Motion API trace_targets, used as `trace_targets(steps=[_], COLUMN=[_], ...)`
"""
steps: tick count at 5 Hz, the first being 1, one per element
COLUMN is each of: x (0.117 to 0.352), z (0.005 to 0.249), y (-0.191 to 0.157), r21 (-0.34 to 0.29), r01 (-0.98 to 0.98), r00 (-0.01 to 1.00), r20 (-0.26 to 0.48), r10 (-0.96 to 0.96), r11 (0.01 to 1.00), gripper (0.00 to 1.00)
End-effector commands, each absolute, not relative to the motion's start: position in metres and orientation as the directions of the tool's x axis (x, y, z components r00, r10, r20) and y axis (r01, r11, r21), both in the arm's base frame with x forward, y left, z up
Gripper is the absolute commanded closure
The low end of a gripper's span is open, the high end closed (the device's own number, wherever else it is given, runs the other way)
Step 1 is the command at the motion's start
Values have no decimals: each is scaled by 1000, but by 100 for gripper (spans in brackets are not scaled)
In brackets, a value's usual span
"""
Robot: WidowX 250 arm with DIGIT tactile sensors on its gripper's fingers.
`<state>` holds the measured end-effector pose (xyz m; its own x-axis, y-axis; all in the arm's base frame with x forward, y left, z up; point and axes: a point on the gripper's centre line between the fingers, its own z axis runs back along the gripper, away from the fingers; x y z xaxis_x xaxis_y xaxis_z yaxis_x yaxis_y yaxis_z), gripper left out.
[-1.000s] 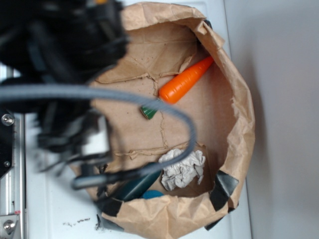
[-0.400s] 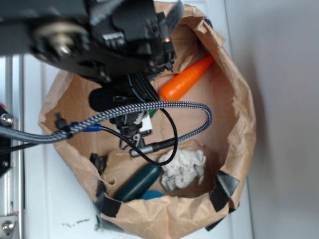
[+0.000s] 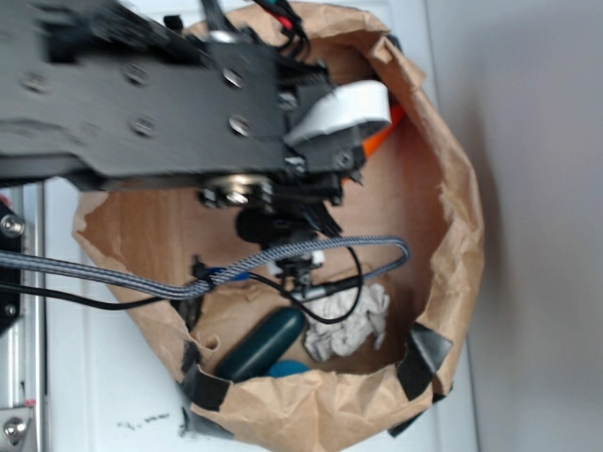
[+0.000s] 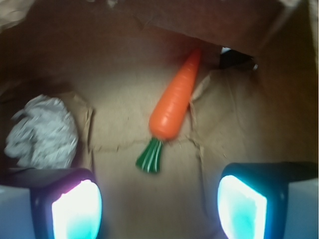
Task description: Grab the carrot.
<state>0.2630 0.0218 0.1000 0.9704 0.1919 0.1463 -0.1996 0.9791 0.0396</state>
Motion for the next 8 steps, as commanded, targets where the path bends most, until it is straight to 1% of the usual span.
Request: trace_targets(steps=[1,2,3,4,5,6,7,8], x=[291,299,298,296,299,300,301,299], z=[84,76,74,67,49,38,40,45], y=[27,34,41,43,43,45,44,44], r21=[60,43,-2,-27,17,58,61,75], r01=[-245,-328,-456,-503,-511,-511,-509,-493], r00=[955,927,867,837,838,841,844,850], r20=[187,207,225,233,235,237,235,252], r10=[230,313,444,495,493,486,483,462], r11=[968,944,890,864,860,857,859,867], gripper=[0,0,0,0,0,0,100,100])
